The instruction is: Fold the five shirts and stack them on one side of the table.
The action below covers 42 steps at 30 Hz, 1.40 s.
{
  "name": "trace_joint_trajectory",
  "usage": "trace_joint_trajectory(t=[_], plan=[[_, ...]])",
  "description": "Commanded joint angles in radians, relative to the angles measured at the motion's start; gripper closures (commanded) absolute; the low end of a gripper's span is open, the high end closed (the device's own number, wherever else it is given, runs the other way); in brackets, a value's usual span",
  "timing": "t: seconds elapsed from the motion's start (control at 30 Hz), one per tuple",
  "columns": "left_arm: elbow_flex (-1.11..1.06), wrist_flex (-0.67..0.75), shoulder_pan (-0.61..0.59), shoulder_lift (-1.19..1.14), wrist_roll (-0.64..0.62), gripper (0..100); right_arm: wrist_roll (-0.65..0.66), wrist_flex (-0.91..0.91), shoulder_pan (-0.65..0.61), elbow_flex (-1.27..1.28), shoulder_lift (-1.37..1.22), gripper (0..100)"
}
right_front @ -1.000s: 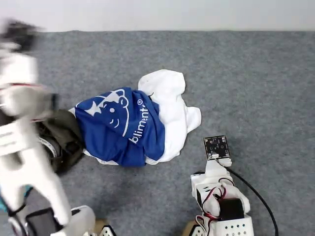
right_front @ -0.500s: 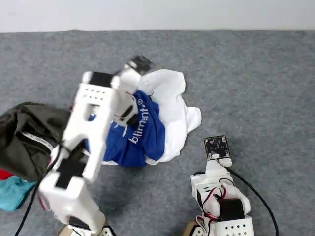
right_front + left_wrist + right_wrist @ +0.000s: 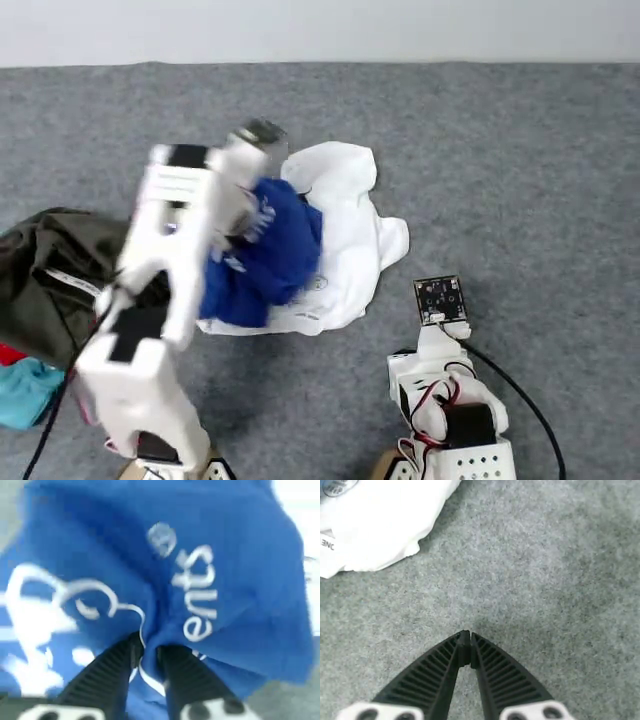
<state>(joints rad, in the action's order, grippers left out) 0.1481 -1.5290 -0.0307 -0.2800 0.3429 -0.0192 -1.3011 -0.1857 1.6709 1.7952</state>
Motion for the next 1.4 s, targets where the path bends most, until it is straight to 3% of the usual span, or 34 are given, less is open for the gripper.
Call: trace_joint_trajectory(t=[0.0, 0.17, 0.3, 0.43, 0.6, 0.7, 0.87, 1.03, 1.13, 1.27, 1.37], plan=[[0.077, -0.005, -0.187, 0.210, -0.009, 100, -0.008, -0.002, -0.002, 0.012, 0.012, 98.8], [0.093, 0.137, -0.535, 0.333, 0.011, 100, -0.008, -0.002, -0.002, 0.012, 0.012, 98.8], [0.076, 0.290, -0.783, 0.319, 0.123, 100, -0.008, -0.002, -0.002, 0.012, 0.012, 98.8], [0.070, 0.354, -0.905, 0.269, 0.152, 99, -0.008, -0.002, -0.002, 0.012, 0.012, 98.8], [0.073, 0.341, -0.942, 0.288, 0.152, 99, -0.008, -0.002, -0.002, 0.012, 0.012, 98.8], [0.073, 0.292, -0.922, 0.344, 0.152, 93, -0.008, -0.002, -0.002, 0.012, 0.012, 98.8], [0.070, 0.232, -0.872, 0.480, 0.147, 73, -0.008, -0.002, -0.002, 0.012, 0.012, 98.8], [0.070, 0.149, -0.753, 0.635, 0.152, 72, -0.008, -0.002, -0.002, 0.012, 0.012, 98.8], [0.068, 0.035, -0.612, 0.712, 0.152, 72, -0.008, -0.002, -0.002, 0.012, 0.012, 98.8], [0.038, -0.160, -0.327, 0.756, 0.144, 72, -0.008, -0.002, -0.002, 0.012, 0.012, 98.8], [-0.064, -0.183, -0.120, 0.755, 0.032, 73, -0.008, -0.002, -0.002, 0.012, 0.012, 98.8]])
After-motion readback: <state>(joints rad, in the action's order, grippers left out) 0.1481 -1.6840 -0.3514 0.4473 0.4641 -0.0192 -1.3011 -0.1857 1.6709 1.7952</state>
